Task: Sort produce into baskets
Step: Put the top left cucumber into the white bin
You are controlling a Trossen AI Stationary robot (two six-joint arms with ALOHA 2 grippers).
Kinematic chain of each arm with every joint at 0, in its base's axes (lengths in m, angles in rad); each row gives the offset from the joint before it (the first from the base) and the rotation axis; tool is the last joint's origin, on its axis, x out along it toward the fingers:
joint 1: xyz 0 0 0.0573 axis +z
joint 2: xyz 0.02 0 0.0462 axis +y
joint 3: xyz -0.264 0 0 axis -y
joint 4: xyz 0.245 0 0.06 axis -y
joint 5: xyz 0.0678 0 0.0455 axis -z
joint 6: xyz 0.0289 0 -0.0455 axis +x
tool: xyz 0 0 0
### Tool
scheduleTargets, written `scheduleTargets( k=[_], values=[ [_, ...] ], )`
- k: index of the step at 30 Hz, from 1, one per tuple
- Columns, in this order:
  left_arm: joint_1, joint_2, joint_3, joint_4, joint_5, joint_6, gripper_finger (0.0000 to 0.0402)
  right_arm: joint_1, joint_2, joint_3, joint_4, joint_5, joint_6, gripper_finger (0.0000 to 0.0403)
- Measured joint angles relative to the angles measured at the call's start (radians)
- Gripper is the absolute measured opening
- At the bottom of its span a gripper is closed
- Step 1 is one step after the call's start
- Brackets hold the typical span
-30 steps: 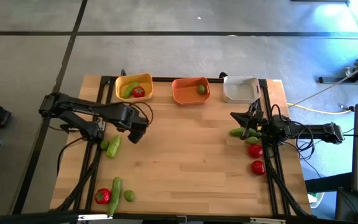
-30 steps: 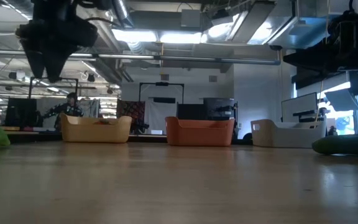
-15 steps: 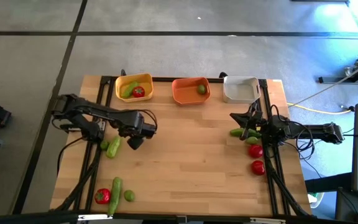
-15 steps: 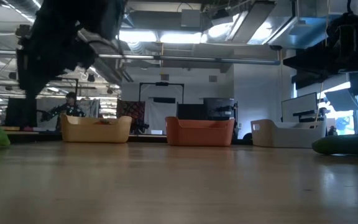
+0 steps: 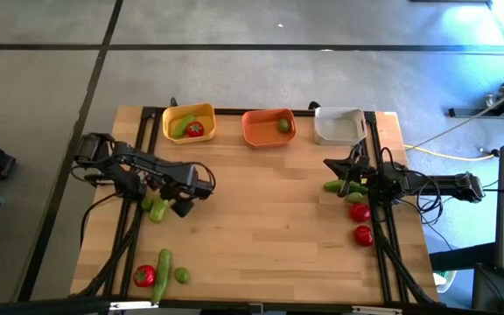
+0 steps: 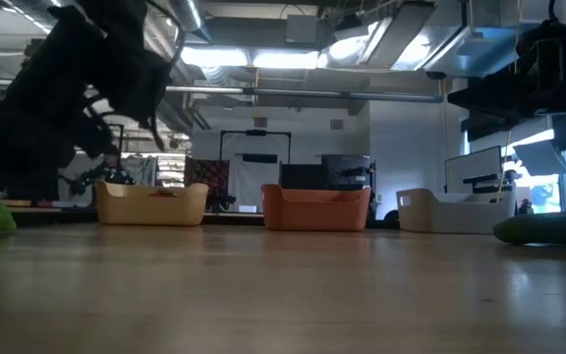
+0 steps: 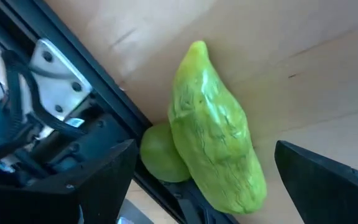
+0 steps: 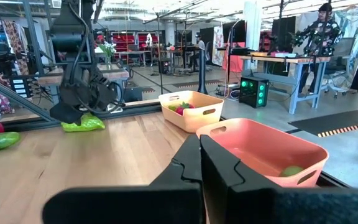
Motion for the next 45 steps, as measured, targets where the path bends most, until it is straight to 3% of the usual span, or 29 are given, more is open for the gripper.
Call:
scheduleTargets(
  k=[11, 17, 26, 32, 38, 45],
  values=[
    [0.06, 0.007, -0.089, 0.154, 0.011, -0.013, 0.0351, 0.0, 0.0, 0.0, 0.001, 0.0, 0.0, 0.0],
    [0.078, 0.007, -0.128, 0.2, 0.072, 0.017, 0.0297, 0.0, 0.0, 0.0, 0.0, 0.0, 0.0, 0.0],
    [0.077, 0.007, -0.133, 0.211, 0.07, 0.074, 0.02, 0.0, 0.0, 0.0, 0.0, 0.0, 0.0, 0.0],
    [0.076, 0.007, -0.122, 0.206, 0.032, 0.118, 0.0166, 0.0, 0.0, 0.0, 0.0, 0.0, 0.0, 0.0],
    [0.073, -0.029, -0.033, 0.211, -0.045, 0.16, 0.0171, 0.0, 0.0, 0.0, 0.0, 0.0, 0.0, 0.0],
    [0.074, -0.094, 0.115, 0.229, -0.208, 0.202, 0.0172, 0.0, 0.0, 0.0, 0.001, 0.0, 0.0, 0.0]
  ],
)
